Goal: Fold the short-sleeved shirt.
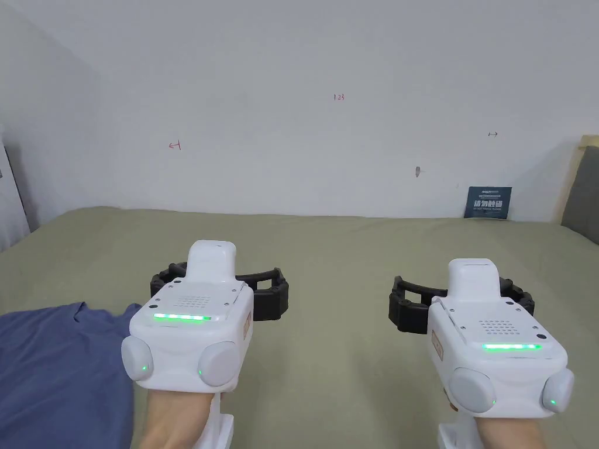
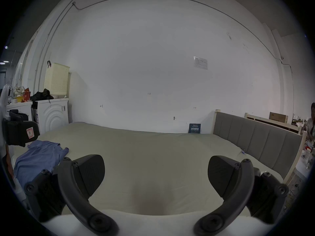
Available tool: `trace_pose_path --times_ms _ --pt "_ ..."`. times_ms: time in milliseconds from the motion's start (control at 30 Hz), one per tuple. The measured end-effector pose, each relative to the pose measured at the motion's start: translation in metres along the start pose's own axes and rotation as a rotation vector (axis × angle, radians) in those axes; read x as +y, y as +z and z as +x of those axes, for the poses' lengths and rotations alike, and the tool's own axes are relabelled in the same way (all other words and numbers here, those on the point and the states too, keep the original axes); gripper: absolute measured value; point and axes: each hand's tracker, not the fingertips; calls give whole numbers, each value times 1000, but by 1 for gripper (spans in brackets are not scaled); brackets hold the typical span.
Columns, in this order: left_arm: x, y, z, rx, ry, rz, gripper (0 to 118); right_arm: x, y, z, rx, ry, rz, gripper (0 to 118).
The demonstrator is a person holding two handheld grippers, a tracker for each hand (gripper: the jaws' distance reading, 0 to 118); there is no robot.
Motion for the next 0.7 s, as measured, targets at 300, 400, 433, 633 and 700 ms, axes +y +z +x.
trace_pose_path --times_ms 300,400,433,633,700 --pt "1 3 0 1 -6 8 118 -2 2 -1 -9 10 3 118" --pt "1 3 0 2 -5 7 118 -3 2 -1 -7 11 1 118" --pt "1 3 0 2 -6 6 118 -3 2 -1 -9 11 2 118" --pt "-2 2 0 3 -6 5 118 -4 1 -2 -11 20 7 118" --pt "-3 1 0 -2 -4 5 118 -4 2 -3 -9 26 10 118"
